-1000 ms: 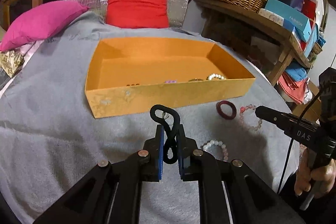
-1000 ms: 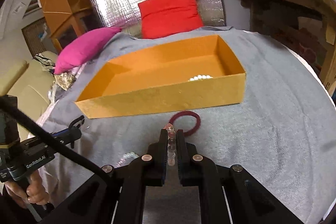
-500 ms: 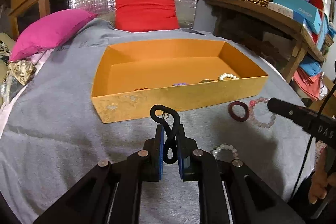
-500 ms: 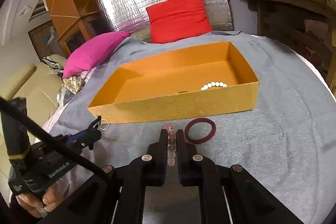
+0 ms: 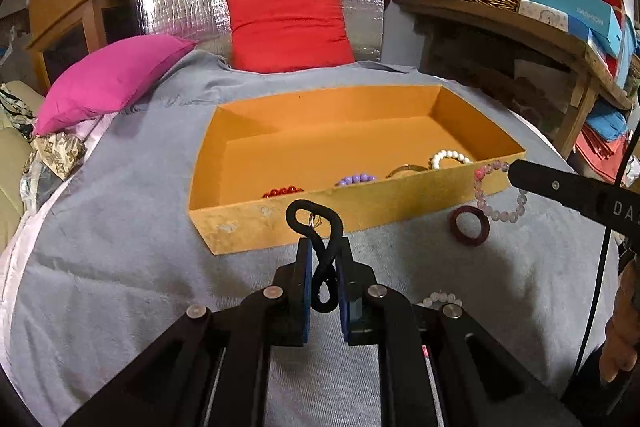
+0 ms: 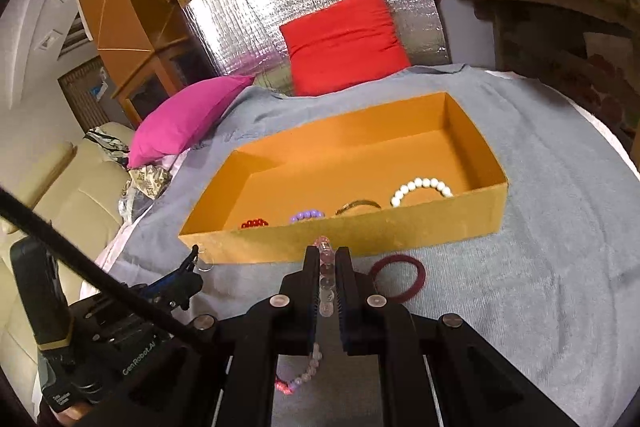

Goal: Organize jewelry
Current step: 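Lift both held items and carry them over the orange box, then open both tools to drop the cord tie and bracelet into the box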

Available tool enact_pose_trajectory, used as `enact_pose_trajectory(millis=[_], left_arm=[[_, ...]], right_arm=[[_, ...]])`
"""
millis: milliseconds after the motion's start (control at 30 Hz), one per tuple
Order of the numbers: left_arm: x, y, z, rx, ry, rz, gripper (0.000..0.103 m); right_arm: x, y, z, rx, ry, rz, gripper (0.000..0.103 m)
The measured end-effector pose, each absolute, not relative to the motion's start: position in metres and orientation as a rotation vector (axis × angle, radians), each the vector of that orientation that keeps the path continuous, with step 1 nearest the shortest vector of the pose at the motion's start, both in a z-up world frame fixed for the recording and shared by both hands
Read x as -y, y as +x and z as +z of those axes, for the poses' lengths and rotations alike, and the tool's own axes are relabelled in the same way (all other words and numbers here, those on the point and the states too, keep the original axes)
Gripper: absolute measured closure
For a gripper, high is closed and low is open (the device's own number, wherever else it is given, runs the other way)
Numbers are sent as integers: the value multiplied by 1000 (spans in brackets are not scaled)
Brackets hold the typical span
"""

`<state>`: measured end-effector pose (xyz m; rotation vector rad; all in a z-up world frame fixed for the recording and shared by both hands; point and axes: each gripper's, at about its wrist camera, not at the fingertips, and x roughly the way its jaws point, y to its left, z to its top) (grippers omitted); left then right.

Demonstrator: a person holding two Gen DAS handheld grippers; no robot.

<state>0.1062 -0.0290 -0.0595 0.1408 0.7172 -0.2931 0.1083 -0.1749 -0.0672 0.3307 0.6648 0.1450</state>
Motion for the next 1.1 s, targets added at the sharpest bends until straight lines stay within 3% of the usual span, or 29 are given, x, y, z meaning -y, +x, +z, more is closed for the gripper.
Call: enact_pose_trajectory(millis=[500, 1100], left_arm=[[48, 175, -20, -638, 109, -276, 91], [53, 262, -83, -833, 83, -288, 91]], right_arm=[[186, 157, -41, -578, 375, 168, 94], [165, 273, -91, -770, 441, 229, 94]])
